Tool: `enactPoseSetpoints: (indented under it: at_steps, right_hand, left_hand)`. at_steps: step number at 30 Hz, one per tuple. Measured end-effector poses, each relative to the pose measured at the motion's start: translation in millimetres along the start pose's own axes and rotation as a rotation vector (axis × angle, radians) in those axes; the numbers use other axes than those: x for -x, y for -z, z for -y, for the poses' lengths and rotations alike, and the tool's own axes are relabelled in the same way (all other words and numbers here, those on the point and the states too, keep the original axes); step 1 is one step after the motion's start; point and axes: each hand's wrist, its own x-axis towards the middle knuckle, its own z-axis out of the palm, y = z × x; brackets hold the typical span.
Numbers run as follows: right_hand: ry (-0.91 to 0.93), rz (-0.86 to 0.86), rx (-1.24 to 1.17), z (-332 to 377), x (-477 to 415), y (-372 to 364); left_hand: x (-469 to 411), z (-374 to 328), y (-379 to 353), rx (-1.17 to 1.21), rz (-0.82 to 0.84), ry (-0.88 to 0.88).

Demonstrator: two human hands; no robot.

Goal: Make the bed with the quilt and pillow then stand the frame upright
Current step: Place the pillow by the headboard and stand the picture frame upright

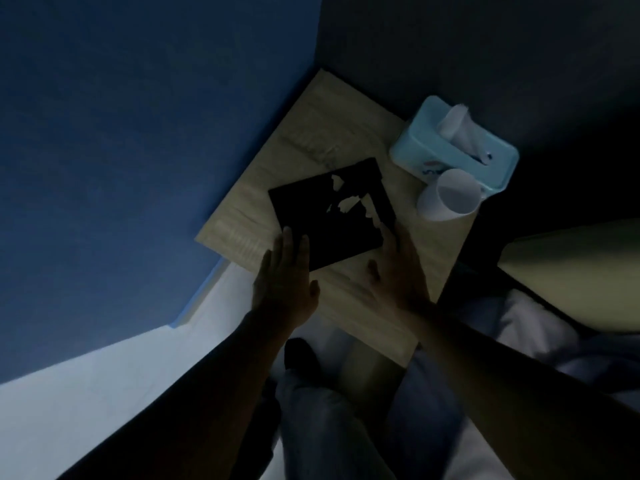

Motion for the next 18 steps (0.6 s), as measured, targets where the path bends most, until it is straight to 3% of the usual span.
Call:
enactPoseSetpoints:
  at_steps: [12, 18]
  right_hand:
    - [0.16, -0.189, 0.037, -26, 3, -36]
    - [0.209, -0.224, -0.131, -39, 0, -42]
  left_hand:
    - [8, 2, -72, 0.032, -0.24, 0.12]
    - [1, -18, -90, 0.475, -0.469, 0.172]
